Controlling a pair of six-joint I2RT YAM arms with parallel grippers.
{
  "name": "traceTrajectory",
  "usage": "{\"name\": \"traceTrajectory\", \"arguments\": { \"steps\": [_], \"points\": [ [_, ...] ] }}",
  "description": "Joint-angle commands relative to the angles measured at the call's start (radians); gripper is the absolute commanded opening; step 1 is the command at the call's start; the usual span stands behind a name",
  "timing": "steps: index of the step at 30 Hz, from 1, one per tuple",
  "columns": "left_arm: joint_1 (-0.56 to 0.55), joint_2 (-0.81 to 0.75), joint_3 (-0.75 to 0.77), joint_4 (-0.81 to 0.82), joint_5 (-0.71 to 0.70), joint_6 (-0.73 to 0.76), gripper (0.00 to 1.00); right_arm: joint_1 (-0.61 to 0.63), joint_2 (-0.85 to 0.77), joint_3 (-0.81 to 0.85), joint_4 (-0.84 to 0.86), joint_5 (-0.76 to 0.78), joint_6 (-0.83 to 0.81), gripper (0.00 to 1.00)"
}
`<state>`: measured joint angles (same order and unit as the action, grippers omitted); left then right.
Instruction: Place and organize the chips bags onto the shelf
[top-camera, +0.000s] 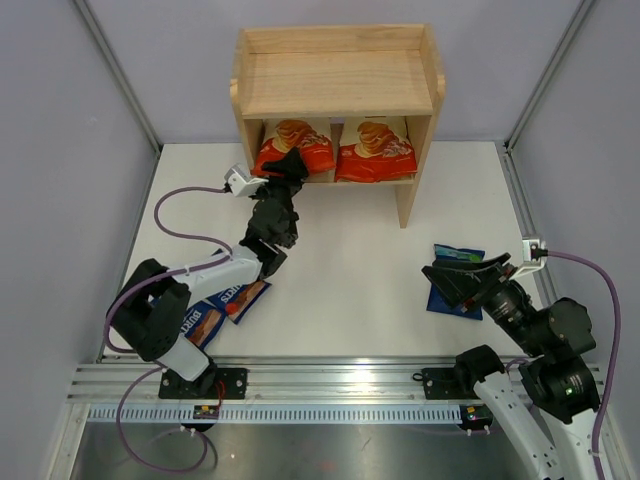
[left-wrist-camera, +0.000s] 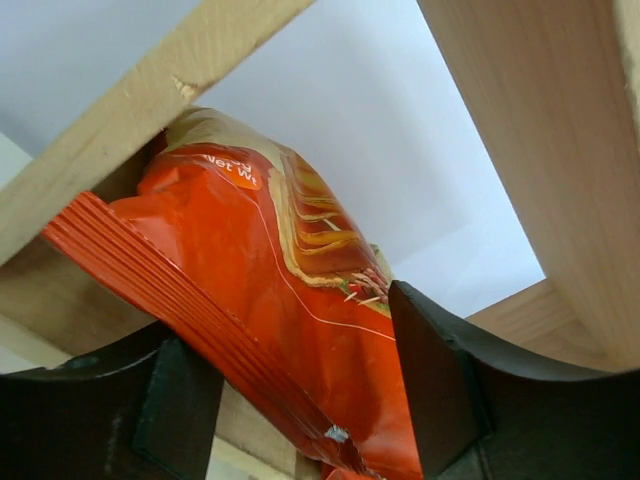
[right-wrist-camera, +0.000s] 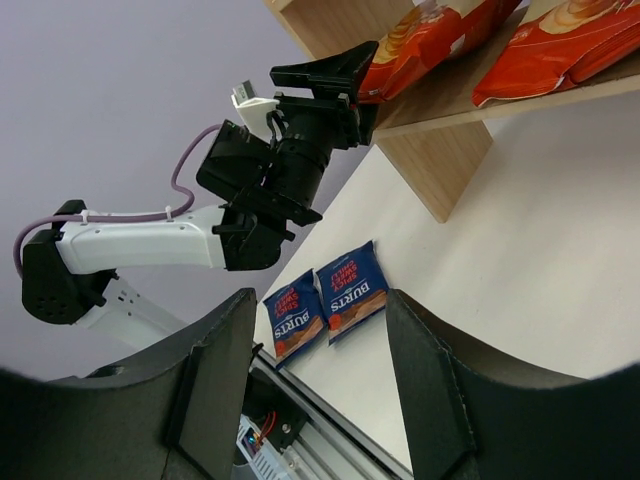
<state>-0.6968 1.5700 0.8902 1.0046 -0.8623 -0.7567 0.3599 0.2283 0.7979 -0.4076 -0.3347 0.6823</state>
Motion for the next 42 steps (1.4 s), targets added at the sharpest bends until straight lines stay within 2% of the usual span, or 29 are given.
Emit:
{"name": "traceTrajectory", "arguments": {
  "steps": [1, 7, 10, 15, 16, 18, 29, 34, 38, 42],
  "points": [
    [0.006, -0.048, 0.052, -0.202, -0.026, -0.047, 0.68, 0.01, -0.014, 0.018, 0.026, -0.021, 0.014, 0.62],
    [0.006, -0.059, 0.101, -0.449, 0.012, -0.173, 0.68, 0.01, -0.023, 0.034, 0.013, -0.017, 0.02, 0.62],
    [0.006, -0.054, 0.127, -0.556, 0.02, -0.226, 0.6, 0.01, -0.033, 0.041, 0.001, -0.015, 0.02, 0.62],
    [0.008, -0.041, 0.154, -0.629, 0.031, -0.253, 0.47, 0.01, -0.043, 0.052, -0.017, -0.012, 0.02, 0.62],
    [0.008, -0.036, 0.167, -0.639, 0.032, -0.242, 0.4, 0.01, -0.044, 0.055, -0.022, -0.012, 0.019, 0.62],
    [0.008, -0.019, 0.209, -0.684, 0.028, -0.23, 0.39, 0.01, -0.044, 0.06, -0.028, -0.009, 0.016, 0.62],
    [0.019, 0.074, 0.312, -0.704, 0.016, -0.178, 0.26, 0.01, -0.053, 0.064, -0.036, -0.001, 0.013, 0.62],
    [0.033, 0.099, 0.319, -0.695, 0.019, -0.162, 0.21, 0.01, -0.052, 0.072, -0.043, -0.001, 0.005, 0.62],
    [0.033, 0.087, 0.268, -0.655, 0.013, -0.159, 0.2, 0.011, -0.055, 0.072, -0.04, -0.001, 0.005, 0.62],
    [0.031, 0.099, 0.251, -0.594, 0.037, -0.051, 0.14, 0.008, -0.053, 0.067, -0.042, -0.003, 0.008, 0.62]
  ]
}}
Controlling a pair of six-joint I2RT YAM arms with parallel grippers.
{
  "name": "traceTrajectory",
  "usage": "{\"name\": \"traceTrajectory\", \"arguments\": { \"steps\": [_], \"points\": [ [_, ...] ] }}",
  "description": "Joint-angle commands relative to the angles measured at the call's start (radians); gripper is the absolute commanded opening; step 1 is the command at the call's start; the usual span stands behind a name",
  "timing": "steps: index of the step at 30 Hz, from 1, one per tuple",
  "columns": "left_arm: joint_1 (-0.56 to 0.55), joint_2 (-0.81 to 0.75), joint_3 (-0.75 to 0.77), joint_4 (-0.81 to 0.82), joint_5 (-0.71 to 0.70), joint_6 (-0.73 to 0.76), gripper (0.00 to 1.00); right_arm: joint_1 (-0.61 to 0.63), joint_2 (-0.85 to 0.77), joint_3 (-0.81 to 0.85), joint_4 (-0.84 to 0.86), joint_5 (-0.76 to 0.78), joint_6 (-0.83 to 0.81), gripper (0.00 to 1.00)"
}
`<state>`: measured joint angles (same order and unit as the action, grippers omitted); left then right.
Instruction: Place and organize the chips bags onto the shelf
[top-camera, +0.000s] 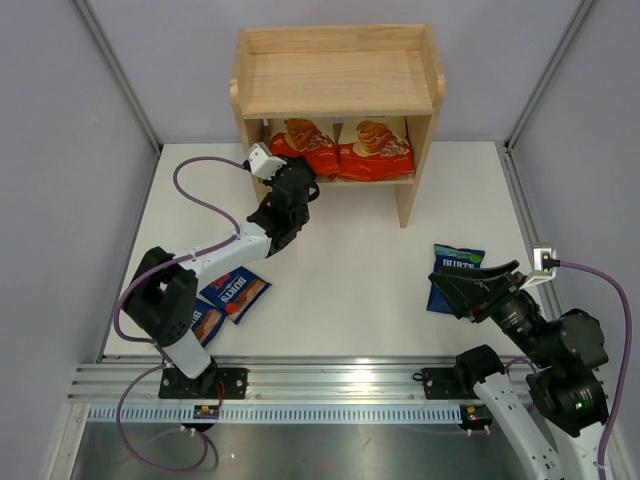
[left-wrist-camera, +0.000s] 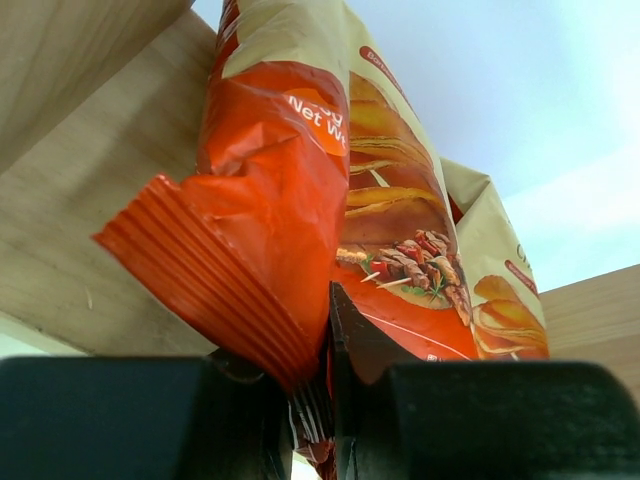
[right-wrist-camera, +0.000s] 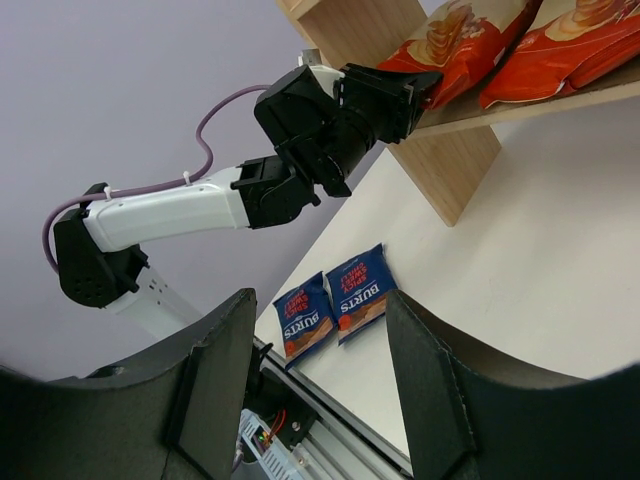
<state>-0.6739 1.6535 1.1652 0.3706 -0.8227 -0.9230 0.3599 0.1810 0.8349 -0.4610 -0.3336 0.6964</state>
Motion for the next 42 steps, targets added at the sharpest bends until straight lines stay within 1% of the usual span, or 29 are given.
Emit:
{"name": "traceTrajectory", "arguments": {
  "steps": [1, 3, 4, 7, 10, 11, 14, 15, 18, 21, 25, 28, 32, 34, 37, 42],
  "points": [
    [0.008, 0.019, -0.028, 0.056, 0.003, 0.139, 0.14, 0.008, -0.009, 0.032, 0.013, -0.004, -0.006, 0.62],
    [0.008, 0.019, -0.038, 0.074, 0.013, 0.165, 0.14, 0.01, -0.012, 0.032, 0.012, -0.004, -0.003, 0.62],
    [0.008, 0.017, -0.047, 0.076, 0.013, 0.173, 0.18, 0.008, -0.012, 0.032, 0.013, -0.002, -0.002, 0.62],
    [0.008, 0.009, -0.064, 0.074, 0.008, 0.187, 0.23, 0.01, -0.011, 0.033, 0.013, -0.004, 0.0, 0.62],
    [0.007, -0.001, -0.071, 0.054, -0.004, 0.19, 0.34, 0.008, -0.014, 0.032, 0.013, -0.004, 0.005, 0.62],
    [0.007, -0.007, -0.076, 0.047, -0.006, 0.191, 0.39, 0.01, -0.015, 0.032, 0.015, -0.004, 0.008, 0.62],
    [0.002, -0.024, -0.085, 0.027, -0.026, 0.188, 0.43, 0.008, -0.017, 0.032, 0.013, -0.002, 0.011, 0.62],
    [-0.001, -0.03, -0.088, 0.027, -0.029, 0.19, 0.51, 0.008, -0.018, 0.03, 0.015, -0.001, 0.012, 0.62],
    [-0.007, -0.043, -0.096, 0.037, -0.029, 0.204, 0.68, 0.008, -0.018, 0.03, 0.013, -0.002, 0.014, 0.62],
    [-0.013, -0.055, -0.093, 0.025, -0.039, 0.213, 0.71, 0.01, -0.015, 0.027, 0.01, 0.002, 0.012, 0.62],
    [-0.029, -0.089, -0.117, 0.027, -0.069, 0.211, 0.71, 0.01, -0.012, 0.021, 0.005, 0.013, 0.006, 0.62],
    [-0.032, -0.113, -0.136, 0.017, -0.084, 0.197, 0.7, 0.008, -0.012, 0.013, 0.01, 0.01, 0.011, 0.62],
    [-0.03, -0.124, -0.139, -0.022, -0.105, 0.178, 0.62, 0.01, -0.014, 0.007, 0.01, 0.008, 0.012, 0.62],
    [-0.03, -0.123, -0.141, -0.027, -0.111, 0.177, 0.6, 0.011, -0.014, 0.009, 0.01, 0.007, 0.012, 0.62],
    [-0.029, -0.118, -0.136, -0.044, -0.118, 0.174, 0.59, 0.01, -0.015, 0.009, 0.008, 0.007, 0.012, 0.62],
    [-0.027, -0.135, -0.13, -0.134, -0.15, 0.121, 0.57, 0.008, -0.017, 0.009, 0.007, 0.008, 0.014, 0.62]
  ]
}}
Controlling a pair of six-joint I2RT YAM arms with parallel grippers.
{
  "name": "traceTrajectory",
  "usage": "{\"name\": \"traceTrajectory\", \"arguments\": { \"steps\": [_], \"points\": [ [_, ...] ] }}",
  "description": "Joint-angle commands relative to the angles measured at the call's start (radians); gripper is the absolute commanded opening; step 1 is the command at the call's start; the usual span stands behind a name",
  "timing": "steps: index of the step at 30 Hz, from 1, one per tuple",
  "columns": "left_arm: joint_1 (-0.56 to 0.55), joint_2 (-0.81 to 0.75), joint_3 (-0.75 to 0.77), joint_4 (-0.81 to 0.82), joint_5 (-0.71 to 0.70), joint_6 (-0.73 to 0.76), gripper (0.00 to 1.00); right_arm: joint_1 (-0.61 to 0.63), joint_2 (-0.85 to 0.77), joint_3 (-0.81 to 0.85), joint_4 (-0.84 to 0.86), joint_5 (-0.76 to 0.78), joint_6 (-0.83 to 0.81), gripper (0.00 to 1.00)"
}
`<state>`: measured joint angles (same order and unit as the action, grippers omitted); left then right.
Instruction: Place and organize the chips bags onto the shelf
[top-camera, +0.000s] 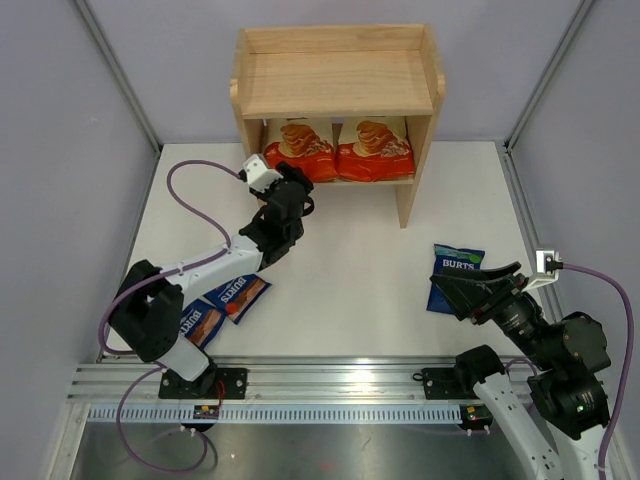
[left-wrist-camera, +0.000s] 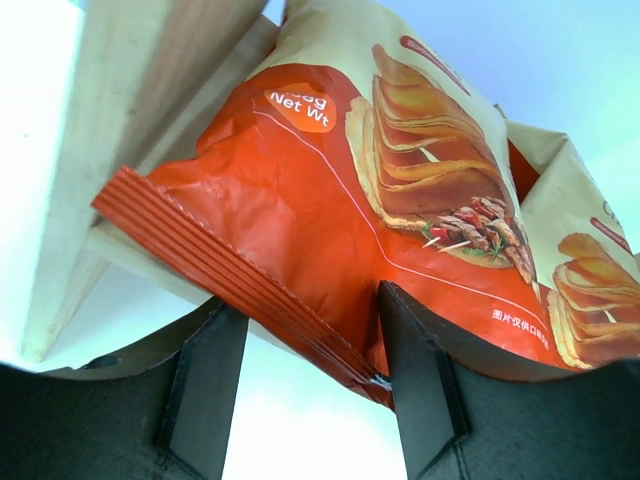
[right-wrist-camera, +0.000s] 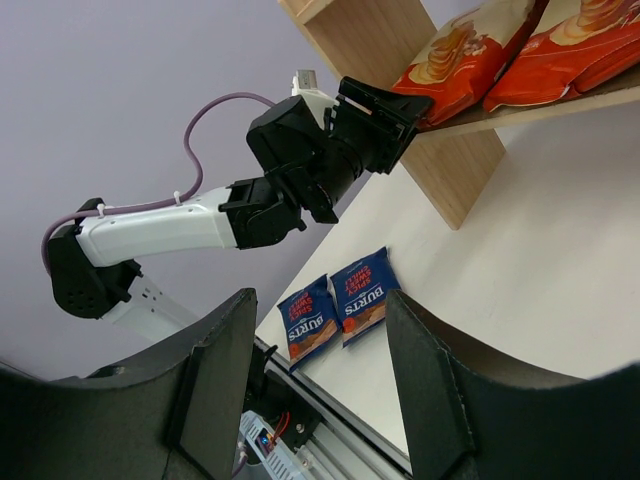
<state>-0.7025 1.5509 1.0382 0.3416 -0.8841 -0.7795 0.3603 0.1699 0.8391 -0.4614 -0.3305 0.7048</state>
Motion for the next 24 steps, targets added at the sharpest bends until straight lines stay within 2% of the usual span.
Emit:
{"name": "traceTrajectory", "arguments": {
  "steps": [1, 3, 10, 13, 18, 24],
  "points": [
    [0.001, -0.038, -0.006, -0.107, -0.101, -0.023, 0.56, 0.009, -0.006, 0.005, 0.007, 0.005, 0.005, 0.62],
    [0.001, -0.054, -0.003, -0.147, -0.108, -0.05, 0.57, 0.009, -0.003, 0.005, 0.009, 0.004, 0.005, 0.62],
    [-0.008, -0.094, -0.029, -0.092, -0.082, -0.004, 0.84, 0.008, 0.0, 0.009, 0.009, 0.005, 0.005, 0.62],
    [-0.02, -0.116, -0.04, -0.066, -0.085, 0.02, 0.87, 0.009, 0.0, 0.008, 0.0, 0.016, -0.002, 0.62],
    [-0.041, -0.17, -0.063, -0.07, -0.096, 0.025, 0.99, 0.009, 0.034, 0.005, -0.011, 0.018, -0.036, 0.62],
    [-0.054, -0.274, -0.116, -0.075, -0.104, 0.034, 0.99, 0.009, 0.088, 0.0, -0.025, 0.011, -0.071, 0.63]
  ]
}}
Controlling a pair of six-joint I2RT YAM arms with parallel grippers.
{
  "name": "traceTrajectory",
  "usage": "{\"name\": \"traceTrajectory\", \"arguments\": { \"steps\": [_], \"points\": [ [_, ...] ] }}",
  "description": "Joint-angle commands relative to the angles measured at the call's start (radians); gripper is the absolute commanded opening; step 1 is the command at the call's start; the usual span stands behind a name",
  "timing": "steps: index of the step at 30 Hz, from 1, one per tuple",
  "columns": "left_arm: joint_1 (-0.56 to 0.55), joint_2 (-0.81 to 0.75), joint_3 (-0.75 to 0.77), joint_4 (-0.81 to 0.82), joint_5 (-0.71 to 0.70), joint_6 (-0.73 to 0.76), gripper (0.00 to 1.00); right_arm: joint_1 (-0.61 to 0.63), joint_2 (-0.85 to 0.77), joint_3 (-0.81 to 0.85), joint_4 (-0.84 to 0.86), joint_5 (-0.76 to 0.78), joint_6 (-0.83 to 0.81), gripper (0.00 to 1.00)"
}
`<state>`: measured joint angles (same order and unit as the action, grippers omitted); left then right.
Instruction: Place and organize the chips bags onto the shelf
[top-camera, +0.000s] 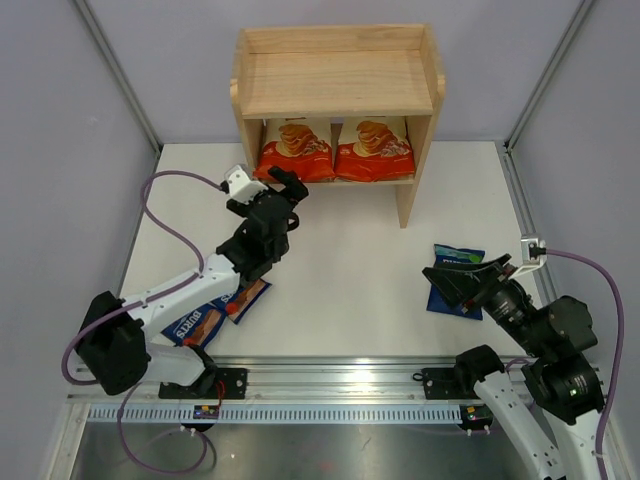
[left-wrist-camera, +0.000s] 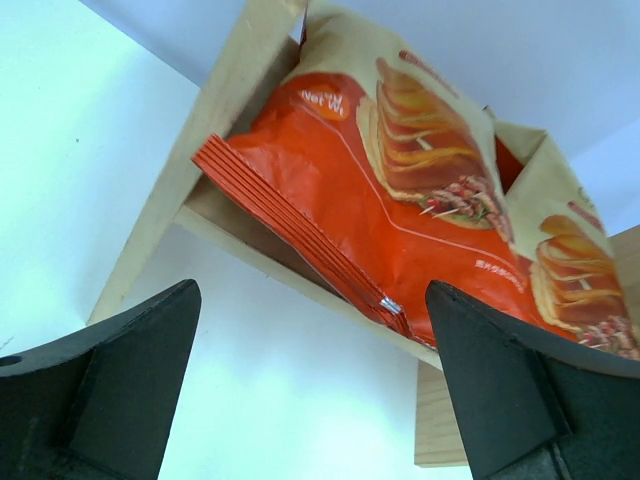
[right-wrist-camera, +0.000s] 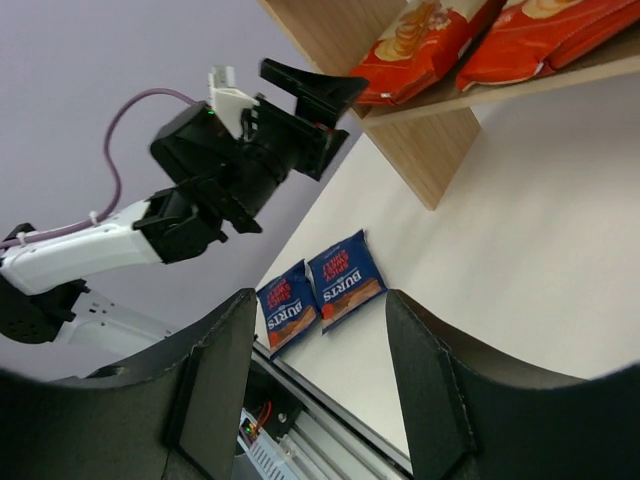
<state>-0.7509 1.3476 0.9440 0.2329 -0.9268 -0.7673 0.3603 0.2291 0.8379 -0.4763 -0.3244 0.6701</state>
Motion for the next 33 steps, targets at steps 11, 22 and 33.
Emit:
{"name": "traceTrajectory", "arguments": {
  "steps": [11, 22, 33],
  "points": [
    [-0.084, -0.387, -0.094, -0.424, -0.135, -0.102, 0.99, 0.008, 0.101, -0.006, -0.058, -0.086, -0.135, 0.75],
    [0.048, -0.68, -0.286, -0.85, -0.022, -0.291, 0.99, 0.008, 0.099, -0.085, -0.029, -0.292, -0.135, 0.87],
    [0.616, -0.605, -0.514, -0.63, 0.591, -0.225, 0.99, 0.009, 0.113, -0.109, 0.036, -0.404, -0.072, 0.86]
  ]
}}
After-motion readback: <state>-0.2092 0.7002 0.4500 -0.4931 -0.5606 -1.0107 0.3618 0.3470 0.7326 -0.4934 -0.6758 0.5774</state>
